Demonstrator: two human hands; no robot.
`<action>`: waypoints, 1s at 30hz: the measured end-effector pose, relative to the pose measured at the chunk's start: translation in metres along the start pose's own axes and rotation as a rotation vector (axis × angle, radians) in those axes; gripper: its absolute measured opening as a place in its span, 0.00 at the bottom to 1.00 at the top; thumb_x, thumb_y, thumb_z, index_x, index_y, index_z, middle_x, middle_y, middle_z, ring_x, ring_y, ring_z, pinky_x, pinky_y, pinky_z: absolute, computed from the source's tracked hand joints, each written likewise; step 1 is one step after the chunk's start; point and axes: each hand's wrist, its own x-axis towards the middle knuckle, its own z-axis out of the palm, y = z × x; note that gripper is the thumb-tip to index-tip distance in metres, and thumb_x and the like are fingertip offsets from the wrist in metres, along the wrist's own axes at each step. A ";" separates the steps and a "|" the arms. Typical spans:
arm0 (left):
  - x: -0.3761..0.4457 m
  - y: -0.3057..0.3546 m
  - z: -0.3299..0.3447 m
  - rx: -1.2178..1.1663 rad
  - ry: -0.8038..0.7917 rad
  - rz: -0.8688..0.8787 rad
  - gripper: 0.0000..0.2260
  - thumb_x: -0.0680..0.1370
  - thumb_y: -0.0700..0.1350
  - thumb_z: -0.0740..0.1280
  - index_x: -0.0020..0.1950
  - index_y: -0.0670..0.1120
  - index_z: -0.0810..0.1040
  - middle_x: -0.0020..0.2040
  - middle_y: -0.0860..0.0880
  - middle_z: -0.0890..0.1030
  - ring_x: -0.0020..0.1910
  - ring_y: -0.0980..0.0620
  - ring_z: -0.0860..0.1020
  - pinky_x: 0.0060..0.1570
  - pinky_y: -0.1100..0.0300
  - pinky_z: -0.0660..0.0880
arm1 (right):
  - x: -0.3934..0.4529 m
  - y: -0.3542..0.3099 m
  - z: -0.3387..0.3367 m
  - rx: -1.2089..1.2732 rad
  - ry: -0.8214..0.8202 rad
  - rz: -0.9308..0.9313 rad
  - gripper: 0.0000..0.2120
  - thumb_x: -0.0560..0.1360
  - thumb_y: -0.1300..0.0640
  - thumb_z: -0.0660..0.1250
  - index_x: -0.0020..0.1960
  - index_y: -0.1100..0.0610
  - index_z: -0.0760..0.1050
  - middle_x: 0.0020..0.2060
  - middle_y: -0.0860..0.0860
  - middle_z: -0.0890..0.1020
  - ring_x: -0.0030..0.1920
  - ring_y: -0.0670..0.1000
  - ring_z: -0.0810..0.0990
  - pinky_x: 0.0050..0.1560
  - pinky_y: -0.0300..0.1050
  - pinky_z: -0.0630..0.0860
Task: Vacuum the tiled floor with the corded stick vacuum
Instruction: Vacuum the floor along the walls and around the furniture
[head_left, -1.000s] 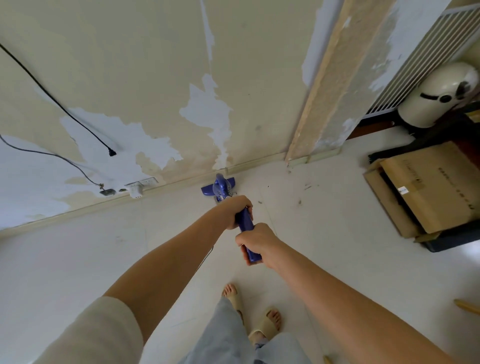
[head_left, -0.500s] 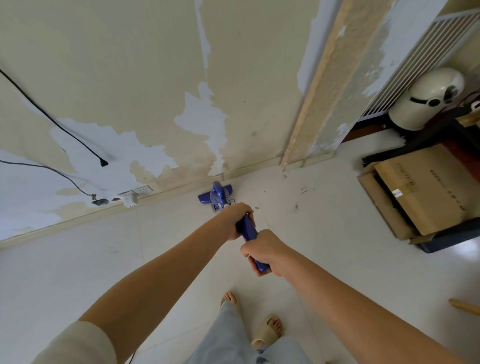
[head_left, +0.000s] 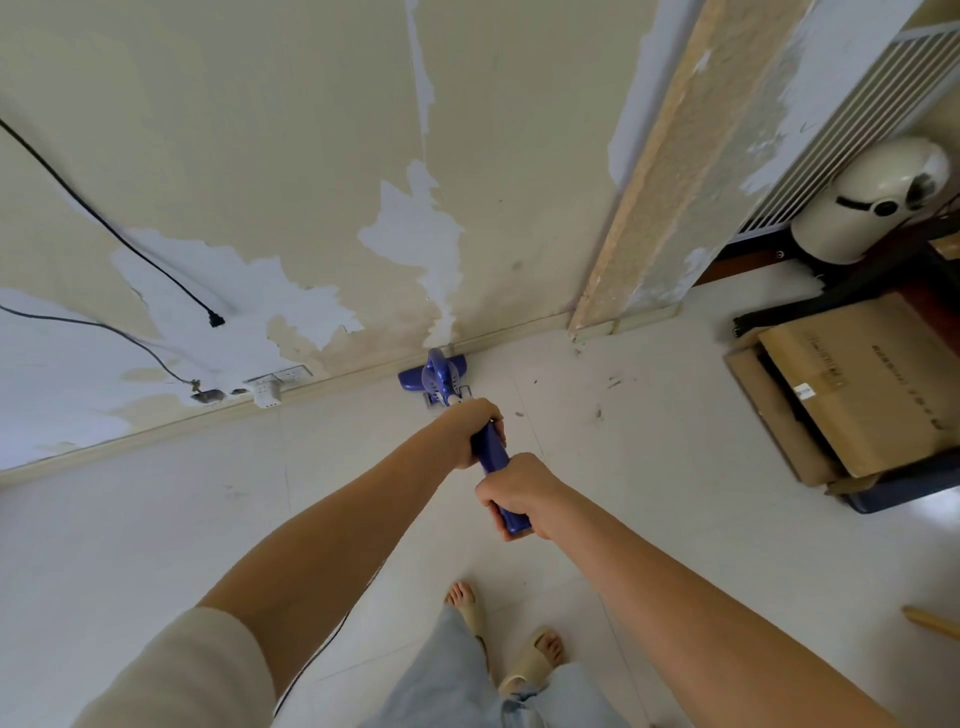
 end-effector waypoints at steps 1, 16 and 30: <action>0.004 0.001 -0.001 0.019 0.014 0.012 0.07 0.75 0.32 0.60 0.38 0.40 0.69 0.31 0.44 0.72 0.30 0.50 0.70 0.42 0.59 0.71 | 0.003 -0.001 0.002 0.015 0.006 0.006 0.08 0.69 0.70 0.60 0.48 0.64 0.72 0.28 0.55 0.73 0.23 0.48 0.71 0.22 0.35 0.72; -0.005 0.002 -0.041 -0.040 0.075 0.028 0.07 0.75 0.33 0.58 0.39 0.41 0.69 0.30 0.46 0.71 0.28 0.52 0.69 0.31 0.60 0.69 | -0.017 -0.016 0.026 0.066 -0.168 -0.073 0.05 0.70 0.70 0.61 0.41 0.62 0.71 0.29 0.54 0.72 0.25 0.47 0.71 0.24 0.36 0.73; 0.003 0.011 -0.066 0.063 0.095 0.052 0.04 0.74 0.33 0.58 0.41 0.40 0.69 0.31 0.45 0.72 0.28 0.50 0.70 0.33 0.60 0.70 | -0.004 -0.032 0.053 0.125 -0.137 -0.044 0.07 0.70 0.71 0.59 0.41 0.61 0.69 0.28 0.54 0.71 0.24 0.48 0.69 0.22 0.36 0.70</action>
